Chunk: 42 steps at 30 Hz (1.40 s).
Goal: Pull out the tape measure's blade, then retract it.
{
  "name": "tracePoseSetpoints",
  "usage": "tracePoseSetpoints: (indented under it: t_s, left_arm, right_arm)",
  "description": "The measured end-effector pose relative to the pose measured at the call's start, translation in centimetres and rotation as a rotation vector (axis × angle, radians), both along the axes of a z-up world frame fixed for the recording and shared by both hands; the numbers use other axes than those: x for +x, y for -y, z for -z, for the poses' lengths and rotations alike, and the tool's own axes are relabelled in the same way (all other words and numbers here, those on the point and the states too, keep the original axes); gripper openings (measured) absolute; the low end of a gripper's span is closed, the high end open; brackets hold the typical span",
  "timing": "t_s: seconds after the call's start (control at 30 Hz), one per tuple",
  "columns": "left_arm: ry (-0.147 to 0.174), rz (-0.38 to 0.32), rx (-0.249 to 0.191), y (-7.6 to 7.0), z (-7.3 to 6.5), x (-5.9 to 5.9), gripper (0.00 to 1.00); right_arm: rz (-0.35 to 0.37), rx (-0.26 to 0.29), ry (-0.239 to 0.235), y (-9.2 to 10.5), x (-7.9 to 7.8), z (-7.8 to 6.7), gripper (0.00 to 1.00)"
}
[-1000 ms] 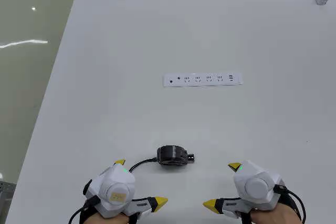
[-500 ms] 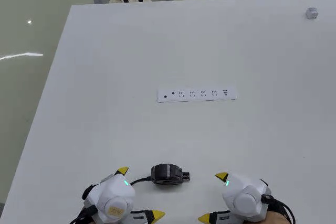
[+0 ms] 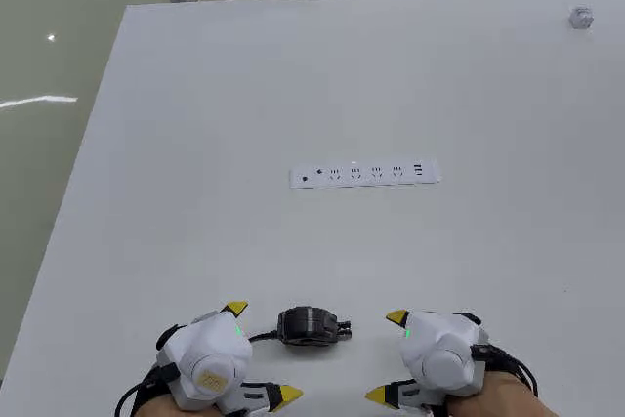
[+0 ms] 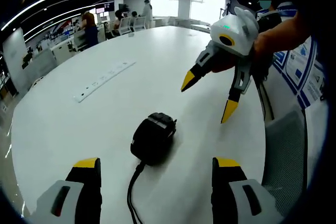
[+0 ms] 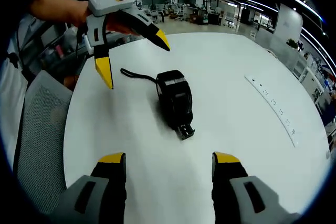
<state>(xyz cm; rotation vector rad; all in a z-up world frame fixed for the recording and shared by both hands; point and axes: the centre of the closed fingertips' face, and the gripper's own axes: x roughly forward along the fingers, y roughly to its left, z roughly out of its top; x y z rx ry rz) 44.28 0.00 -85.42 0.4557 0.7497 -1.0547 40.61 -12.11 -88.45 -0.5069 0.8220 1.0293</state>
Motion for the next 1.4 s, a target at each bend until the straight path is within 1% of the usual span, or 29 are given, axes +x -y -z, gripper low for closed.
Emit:
tracePoseSetpoints:
  t_s: [0.07,0.2,0.33,0.43,0.67,0.8,0.93,1.13,1.27,1.4]
  left_arm:
    - [-0.003,0.011,-0.003,0.2,0.0,0.1,0.84]
    - [-0.001,0.039,0.003,0.5,0.2,0.4,0.83]
    - [0.003,0.067,0.012,0.8,0.4,0.6,0.82]
    - [0.001,0.085,0.010,1.1,0.6,0.7,0.80]
    - [-0.017,0.125,0.016,1.9,1.4,1.0,0.80]
    - [-0.018,0.153,0.022,2.4,1.6,1.0,0.78]
    - [-0.017,0.180,0.017,2.9,1.8,1.2,0.77]
    - [-0.018,0.210,0.024,3.4,2.3,1.5,0.75]
    - [-0.012,0.226,0.031,3.8,2.5,1.5,0.73]
    - [-0.016,0.233,0.029,4.3,2.9,1.5,0.71]
  right_arm:
    - [-0.015,-0.005,-0.001,-0.1,0.1,0.1,0.68]
    - [-0.045,-0.019,0.004,-0.2,0.5,0.4,0.66]
    - [-0.072,-0.027,0.003,-0.4,0.9,0.7,0.64]
    - [-0.087,-0.028,0.000,-0.5,1.0,0.8,0.63]
    - [-0.123,-0.029,0.005,-0.9,1.6,1.4,0.58]
    - [-0.141,-0.031,0.008,-1.3,2.0,1.6,0.56]
    - [-0.150,-0.032,0.007,-1.6,2.5,2.0,0.55]
    - [-0.185,-0.033,0.006,-1.9,2.7,2.6,0.50]
    - [-0.191,-0.037,0.003,-1.9,2.9,3.0,0.49]
    - [-0.204,-0.039,0.004,-2.0,3.1,3.3,0.47]
